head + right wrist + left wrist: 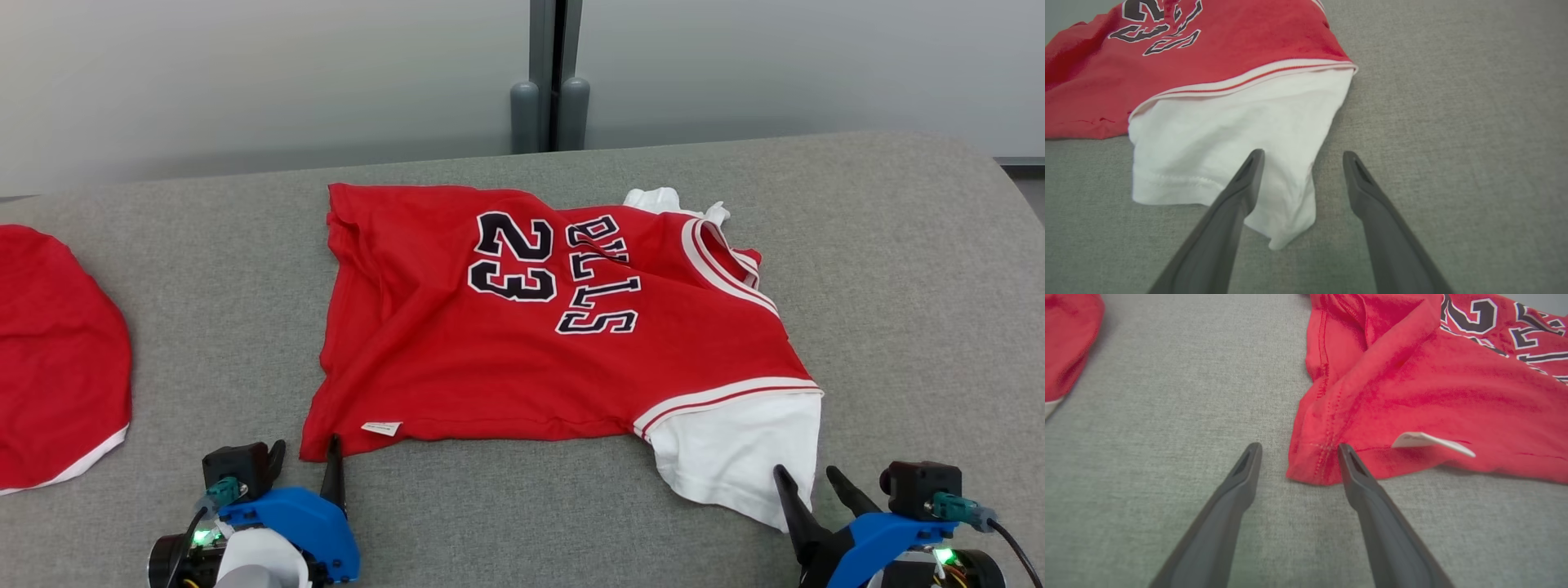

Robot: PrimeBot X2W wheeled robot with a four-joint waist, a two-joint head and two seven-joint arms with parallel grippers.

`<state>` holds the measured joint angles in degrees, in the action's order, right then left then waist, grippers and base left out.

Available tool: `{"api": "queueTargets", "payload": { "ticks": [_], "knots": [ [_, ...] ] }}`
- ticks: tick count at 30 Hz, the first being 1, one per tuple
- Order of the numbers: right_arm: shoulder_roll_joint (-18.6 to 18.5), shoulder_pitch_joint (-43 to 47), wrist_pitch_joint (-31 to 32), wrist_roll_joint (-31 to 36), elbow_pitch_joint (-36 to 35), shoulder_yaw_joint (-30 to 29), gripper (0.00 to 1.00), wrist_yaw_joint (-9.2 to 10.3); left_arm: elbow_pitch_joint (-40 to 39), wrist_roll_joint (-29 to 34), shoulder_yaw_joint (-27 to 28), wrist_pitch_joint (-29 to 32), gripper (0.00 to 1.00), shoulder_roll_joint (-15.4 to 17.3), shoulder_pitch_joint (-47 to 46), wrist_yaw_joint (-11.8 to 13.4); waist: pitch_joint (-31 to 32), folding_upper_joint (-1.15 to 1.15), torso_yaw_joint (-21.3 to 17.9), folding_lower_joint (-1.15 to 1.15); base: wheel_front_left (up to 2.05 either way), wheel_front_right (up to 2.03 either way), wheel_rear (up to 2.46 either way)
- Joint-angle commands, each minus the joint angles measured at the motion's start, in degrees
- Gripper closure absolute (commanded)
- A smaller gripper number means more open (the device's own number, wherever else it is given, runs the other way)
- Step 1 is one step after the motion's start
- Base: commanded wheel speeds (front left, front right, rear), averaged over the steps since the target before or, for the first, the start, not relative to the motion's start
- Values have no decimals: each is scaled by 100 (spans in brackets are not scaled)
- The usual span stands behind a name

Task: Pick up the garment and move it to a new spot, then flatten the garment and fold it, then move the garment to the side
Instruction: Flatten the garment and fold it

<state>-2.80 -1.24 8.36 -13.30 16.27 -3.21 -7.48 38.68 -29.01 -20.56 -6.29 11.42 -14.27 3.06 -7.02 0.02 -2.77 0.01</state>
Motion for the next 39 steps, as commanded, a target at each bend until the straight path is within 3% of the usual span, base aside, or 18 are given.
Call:
{"api": "queueTargets", "payload": {
  "ticks": [1,11,12,13,14,15,16,17,18,26,32,39],
  "knots": [
    [-17,-125,7,23,121,15,0,-3,173,-38,54,-36,0,-30,-174,30,-42,-2,-32,-1,0,0,0],
    [-14,-303,76,-18,645,505,0,-3,949,-120,-8,-194,0,-190,-478,-166,-179,-2,-99,-1,0,0,0],
    [-14,-309,74,-25,660,534,5,-3,1021,-134,-21,-179,0,-200,-498,-201,-190,-2,-100,-1,0,0,0],
    [-12,-316,82,-24,670,563,58,-3,1096,-153,-33,-159,0,-209,-528,-230,-199,-2,-102,-1,0,0,0],
    [-11,-323,64,-33,664,585,78,-3,1146,-165,-33,-177,12,-215,-551,-265,-206,-2,-103,-1,0,0,0],
    [-11,-333,49,-29,658,595,100,-3,1194,-176,-39,-202,53,-223,-564,-299,-210,-2,-106,-1,0,0,0],
    [-12,-343,64,-7,657,605,100,-3,1240,-174,-53,-222,65,-228,-588,-342,-214,-2,-109,-1,0,0,0],
    [-12,-350,78,2,651,605,100,-3,1283,-187,-61,-247,95,-235,-613,-385,-217,-2,-112,-1,0,0,0],
    [-12,-352,89,7,641,603,100,-3,1317,-216,-67,-269,100,-250,-627,-445,-218,-2,-115,-1,0,0,0],
    [-16,-278,-145,-66,213,349,100,-3,1100,-501,245,-806,100,-331,-767,-729,-142,-2,-119,-1,0,0,0],
    [-20,-250,-180,-456,-907,39,100,-3,-155,-1167,837,-893,100,-318,-476,-1021,-12,-2,-130,-1,0,0,0],
    [-18,-175,187,-126,-2340,-434,100,-2,-1888,-1788,960,-767,100,-196,-206,-1062,180,-2,-68,-1,0,0,0]
  ]
}}
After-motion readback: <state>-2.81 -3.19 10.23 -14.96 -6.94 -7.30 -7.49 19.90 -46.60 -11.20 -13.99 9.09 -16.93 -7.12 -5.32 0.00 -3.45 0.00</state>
